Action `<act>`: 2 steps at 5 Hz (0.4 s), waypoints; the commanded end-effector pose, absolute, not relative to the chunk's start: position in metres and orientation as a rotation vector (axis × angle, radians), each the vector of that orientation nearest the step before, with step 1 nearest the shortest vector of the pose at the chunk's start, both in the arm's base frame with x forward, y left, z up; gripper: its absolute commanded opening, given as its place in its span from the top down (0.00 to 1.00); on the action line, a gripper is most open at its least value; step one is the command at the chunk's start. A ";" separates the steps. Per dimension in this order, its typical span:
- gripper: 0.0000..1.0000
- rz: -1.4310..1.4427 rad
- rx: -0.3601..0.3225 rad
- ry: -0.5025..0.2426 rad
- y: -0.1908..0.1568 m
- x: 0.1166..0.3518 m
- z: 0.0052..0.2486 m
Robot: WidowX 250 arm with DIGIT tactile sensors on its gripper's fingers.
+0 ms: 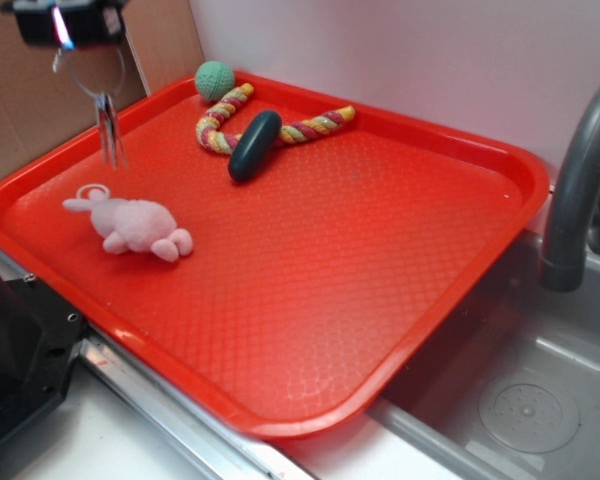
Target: Grab the silver keys.
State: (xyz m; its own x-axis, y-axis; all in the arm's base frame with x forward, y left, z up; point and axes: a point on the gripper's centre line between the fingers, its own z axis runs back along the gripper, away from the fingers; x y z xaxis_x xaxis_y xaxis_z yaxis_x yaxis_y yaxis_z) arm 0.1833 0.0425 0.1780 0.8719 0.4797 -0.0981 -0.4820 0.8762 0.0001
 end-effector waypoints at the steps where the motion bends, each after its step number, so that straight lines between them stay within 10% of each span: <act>1: 1.00 0.344 -0.046 0.046 0.040 0.176 0.220; 2: 1.00 0.305 -0.013 0.010 0.037 0.182 0.218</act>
